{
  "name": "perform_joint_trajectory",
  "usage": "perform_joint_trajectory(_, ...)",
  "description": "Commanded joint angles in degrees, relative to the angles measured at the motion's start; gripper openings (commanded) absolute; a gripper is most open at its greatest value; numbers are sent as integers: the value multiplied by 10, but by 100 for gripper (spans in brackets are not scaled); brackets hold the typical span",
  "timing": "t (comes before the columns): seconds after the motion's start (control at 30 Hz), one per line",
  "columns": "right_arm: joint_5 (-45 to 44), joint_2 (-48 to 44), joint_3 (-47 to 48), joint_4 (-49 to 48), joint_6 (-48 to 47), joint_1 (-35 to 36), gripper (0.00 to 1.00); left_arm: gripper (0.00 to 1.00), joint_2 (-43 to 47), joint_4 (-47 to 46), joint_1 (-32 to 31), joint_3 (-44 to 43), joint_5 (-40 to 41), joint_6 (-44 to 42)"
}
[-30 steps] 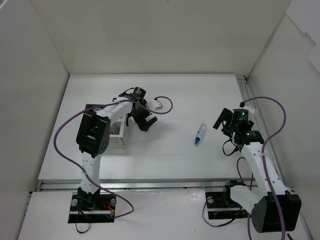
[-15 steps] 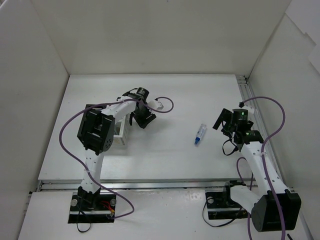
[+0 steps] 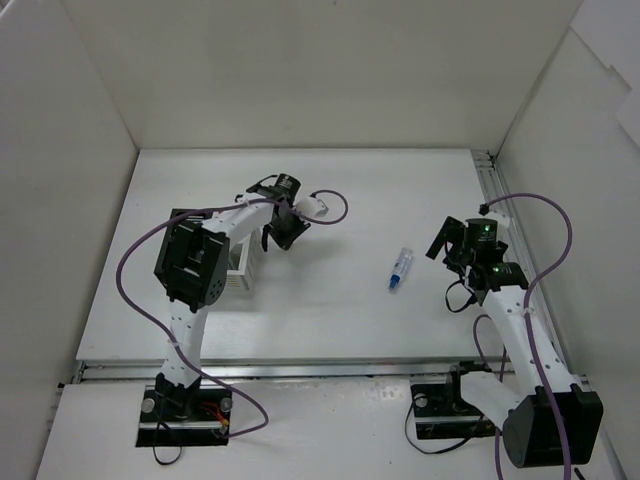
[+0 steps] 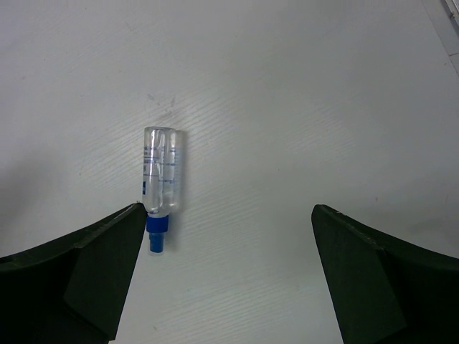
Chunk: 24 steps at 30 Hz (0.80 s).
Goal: Sort the stationery into containers
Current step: Pick up the stationery from the center of the board, then place the stationery in the storage box.
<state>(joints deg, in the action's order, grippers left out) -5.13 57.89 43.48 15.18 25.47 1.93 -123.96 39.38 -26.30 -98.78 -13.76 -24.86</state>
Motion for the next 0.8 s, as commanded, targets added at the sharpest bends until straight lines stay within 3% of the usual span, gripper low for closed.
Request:
perform_joint_trajectory(0.0, -7, -23, -2, -26, -2, 3, 98, 0, 102, -39, -9, 2, -17, 23)
perform_joint_trajectory(0.17, -6, -28, -3, -27, -2, 2, 98, 0, 297, -191, -26, 134, 42, 106)
perform_joint_trajectory(0.23, -2, -26, -3, -27, -3, 2, 98, 0, 379, -228, -26, 167, 114, 148)
perform_joint_trajectory(0.43, -2, -26, -4, -27, -2, 2, 98, 0, 528, -179, 15, 260, 319, 355)
perform_joint_trajectory(0.57, -1, -26, -7, -30, -2, 3, 98, 0, 594, -185, 132, 373, 327, 428)
perform_joint_trajectory(0.77, -1, -12, -4, -30, -2, 2, 98, 0, 629, -162, 193, 424, 320, 477)
